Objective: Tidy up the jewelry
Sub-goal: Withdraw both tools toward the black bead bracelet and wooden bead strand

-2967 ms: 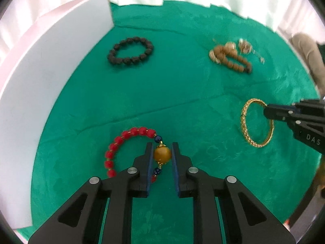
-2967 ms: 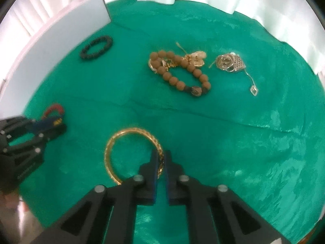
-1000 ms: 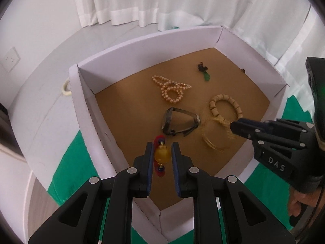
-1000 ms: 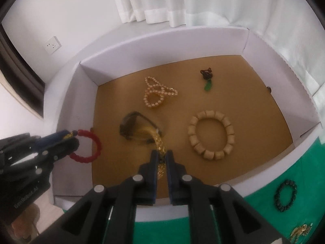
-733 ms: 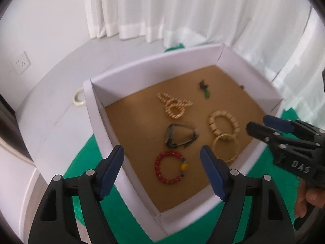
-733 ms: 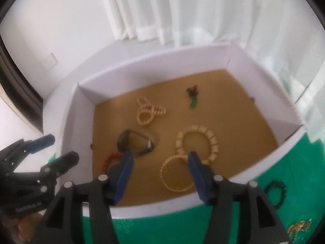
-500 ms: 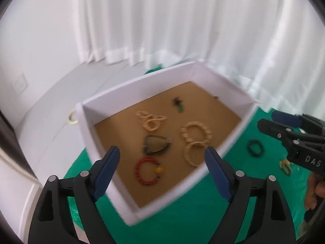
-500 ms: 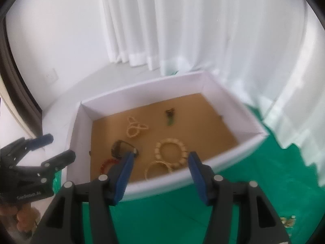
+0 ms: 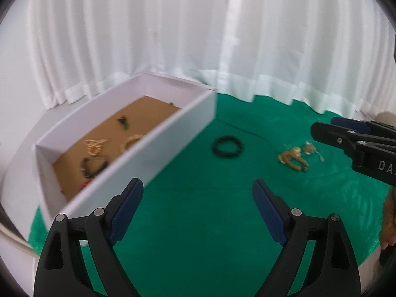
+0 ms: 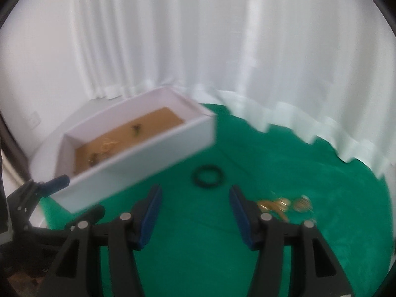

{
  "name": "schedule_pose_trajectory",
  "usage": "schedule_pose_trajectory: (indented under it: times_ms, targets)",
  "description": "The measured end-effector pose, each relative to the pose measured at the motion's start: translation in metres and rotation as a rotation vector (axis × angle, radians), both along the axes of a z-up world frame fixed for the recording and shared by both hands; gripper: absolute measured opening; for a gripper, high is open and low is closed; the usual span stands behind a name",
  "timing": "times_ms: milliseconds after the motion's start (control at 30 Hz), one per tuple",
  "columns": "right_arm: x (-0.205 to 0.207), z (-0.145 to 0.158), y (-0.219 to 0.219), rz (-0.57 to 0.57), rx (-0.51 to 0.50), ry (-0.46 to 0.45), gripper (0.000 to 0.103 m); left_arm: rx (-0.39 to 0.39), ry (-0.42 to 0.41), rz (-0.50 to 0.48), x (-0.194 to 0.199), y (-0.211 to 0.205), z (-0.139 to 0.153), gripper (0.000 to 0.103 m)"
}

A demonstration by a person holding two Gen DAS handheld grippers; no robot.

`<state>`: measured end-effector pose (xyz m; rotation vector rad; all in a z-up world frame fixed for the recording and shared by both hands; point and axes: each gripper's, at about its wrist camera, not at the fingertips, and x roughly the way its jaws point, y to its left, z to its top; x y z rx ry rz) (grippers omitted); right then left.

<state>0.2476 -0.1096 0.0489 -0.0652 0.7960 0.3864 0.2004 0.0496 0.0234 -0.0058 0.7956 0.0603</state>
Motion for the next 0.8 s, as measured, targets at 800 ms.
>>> schedule_pose_trajectory:
  times_ms: [800]
  targets:
    - [-0.032,-0.096,-0.124,-0.311,-0.003,0.020,0.057,0.064,0.109,-0.060,0.020,-0.056,-0.079,0.095]
